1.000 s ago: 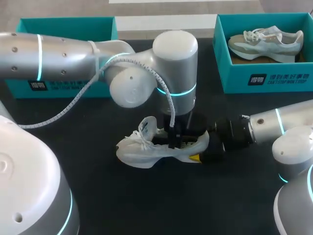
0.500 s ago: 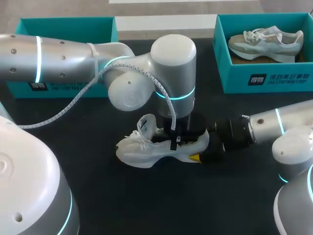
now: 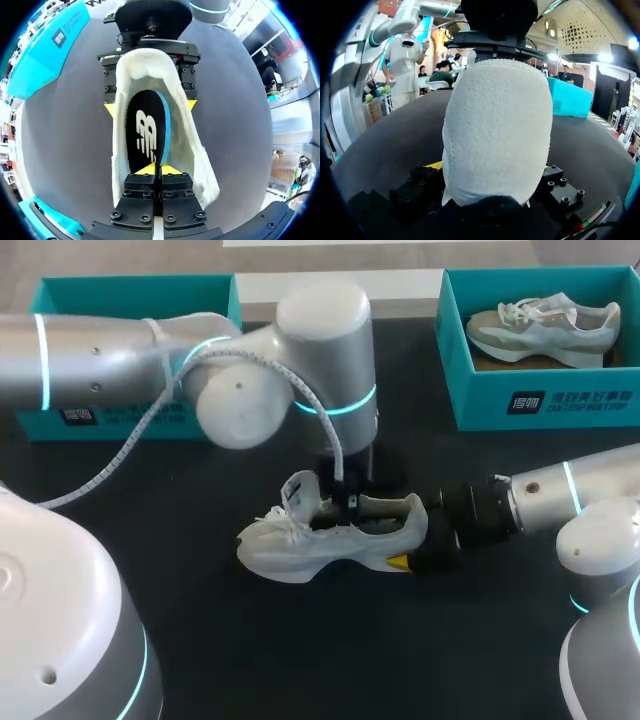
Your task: Take the shoe out of the shoebox, open the shoe tongue, remove and reinsert the insole, then place the shoe into the shoebox
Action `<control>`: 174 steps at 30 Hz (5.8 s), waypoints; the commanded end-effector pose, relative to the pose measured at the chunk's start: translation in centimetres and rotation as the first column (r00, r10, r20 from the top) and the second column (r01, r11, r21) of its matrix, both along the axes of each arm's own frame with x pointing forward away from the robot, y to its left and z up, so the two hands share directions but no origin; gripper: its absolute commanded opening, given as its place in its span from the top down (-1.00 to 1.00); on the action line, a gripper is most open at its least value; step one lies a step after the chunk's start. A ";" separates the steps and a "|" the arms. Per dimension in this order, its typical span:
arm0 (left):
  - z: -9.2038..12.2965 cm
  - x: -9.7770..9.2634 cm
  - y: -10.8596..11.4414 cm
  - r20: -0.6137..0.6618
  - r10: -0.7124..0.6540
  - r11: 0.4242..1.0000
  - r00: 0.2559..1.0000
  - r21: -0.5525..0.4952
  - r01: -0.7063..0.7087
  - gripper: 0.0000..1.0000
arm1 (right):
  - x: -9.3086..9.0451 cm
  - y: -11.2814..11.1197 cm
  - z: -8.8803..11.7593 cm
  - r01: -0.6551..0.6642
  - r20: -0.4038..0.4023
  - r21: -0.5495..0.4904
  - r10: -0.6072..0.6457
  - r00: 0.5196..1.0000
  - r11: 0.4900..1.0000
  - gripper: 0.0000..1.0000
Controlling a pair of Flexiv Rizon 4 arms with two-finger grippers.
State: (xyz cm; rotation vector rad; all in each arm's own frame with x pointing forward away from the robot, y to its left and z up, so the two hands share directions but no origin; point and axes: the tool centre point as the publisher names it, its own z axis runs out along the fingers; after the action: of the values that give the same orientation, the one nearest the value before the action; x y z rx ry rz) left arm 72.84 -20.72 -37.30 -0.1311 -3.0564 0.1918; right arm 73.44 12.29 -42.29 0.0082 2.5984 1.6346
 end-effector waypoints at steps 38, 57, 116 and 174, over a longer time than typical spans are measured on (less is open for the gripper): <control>6.6 -1.0 -2.5 -0.066 -0.075 0.976 0.995 -0.210 0.060 1.00 | -0.1 0.6 -0.9 0.001 -0.001 -0.004 -0.001 1.000 1.000 1.00; 6.0 -2.4 -2.6 0.000 -0.089 0.963 0.996 -0.256 0.086 0.04 | -0.1 0.6 -0.9 0.001 -0.001 -0.004 -0.001 1.000 1.000 1.00; 6.7 -1.1 -4.3 0.192 0.164 0.878 0.968 -0.476 -0.054 1.00 | -0.1 0.6 -0.9 0.001 -0.001 -0.004 -0.001 1.000 1.000 1.00; 25.6 1.1 -5.9 -0.081 -0.115 0.527 0.990 -0.850 -0.008 1.00 | -0.1 0.6 -0.9 0.001 -0.001 -0.004 -0.001 1.000 1.000 1.00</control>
State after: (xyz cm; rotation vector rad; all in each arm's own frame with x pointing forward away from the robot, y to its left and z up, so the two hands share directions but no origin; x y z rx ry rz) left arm 73.87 -26.52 -11.61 -0.2444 -2.5004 1.6158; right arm 73.44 12.28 -42.30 0.0081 2.5986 1.6343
